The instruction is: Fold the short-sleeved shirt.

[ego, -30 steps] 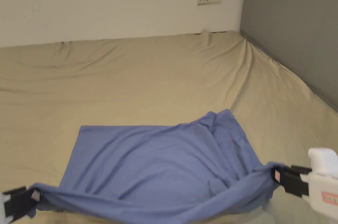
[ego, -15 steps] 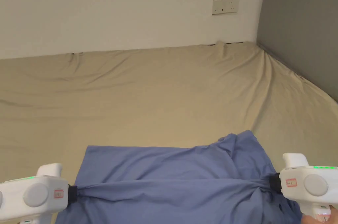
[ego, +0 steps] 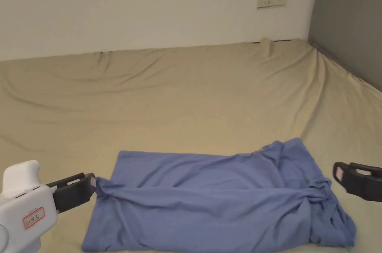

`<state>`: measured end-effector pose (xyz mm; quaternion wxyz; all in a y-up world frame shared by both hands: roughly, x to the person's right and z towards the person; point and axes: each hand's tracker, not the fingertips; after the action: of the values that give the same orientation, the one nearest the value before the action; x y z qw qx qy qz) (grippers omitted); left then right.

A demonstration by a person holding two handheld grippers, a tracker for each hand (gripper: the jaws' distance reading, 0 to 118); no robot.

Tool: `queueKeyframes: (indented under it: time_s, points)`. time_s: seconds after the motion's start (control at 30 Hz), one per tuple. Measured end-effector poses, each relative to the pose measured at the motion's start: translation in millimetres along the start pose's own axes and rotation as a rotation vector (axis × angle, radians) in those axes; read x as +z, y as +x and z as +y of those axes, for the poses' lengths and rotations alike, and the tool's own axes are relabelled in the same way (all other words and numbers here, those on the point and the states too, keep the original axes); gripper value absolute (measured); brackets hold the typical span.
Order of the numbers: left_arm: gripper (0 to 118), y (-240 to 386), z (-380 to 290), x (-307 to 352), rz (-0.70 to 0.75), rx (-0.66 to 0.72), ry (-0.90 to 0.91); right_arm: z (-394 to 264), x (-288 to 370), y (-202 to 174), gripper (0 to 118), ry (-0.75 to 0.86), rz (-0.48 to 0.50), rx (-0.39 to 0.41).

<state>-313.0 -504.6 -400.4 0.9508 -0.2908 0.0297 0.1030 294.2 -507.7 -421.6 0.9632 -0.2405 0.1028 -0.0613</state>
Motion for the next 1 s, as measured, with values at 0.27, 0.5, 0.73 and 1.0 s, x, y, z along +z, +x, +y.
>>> queueKeyframes:
  time_s: [0.27,0.5,0.73,1.0]
  points:
    - [2,-14.2,-35.5,27.5,-0.043,0.023,-0.174,-23.3,64.3,-16.0,12,0.002,-0.042,-0.097]
    - [0,-23.3,-43.0,-20.0,-0.070,0.038,-0.317,-37.2,75.0,-18.7,4,-0.009,-0.058,-0.166]
    - [78,-30.5,-37.9,-93.3,-0.083,0.069,-0.465,-49.7,66.6,-8.0,4,-0.063,-0.075,-0.227]
    - [89,-10.5,-70.8,-142.9,0.003,-0.111,-0.632,-55.1,54.6,-0.1,4,-0.114,-0.078,-0.214]
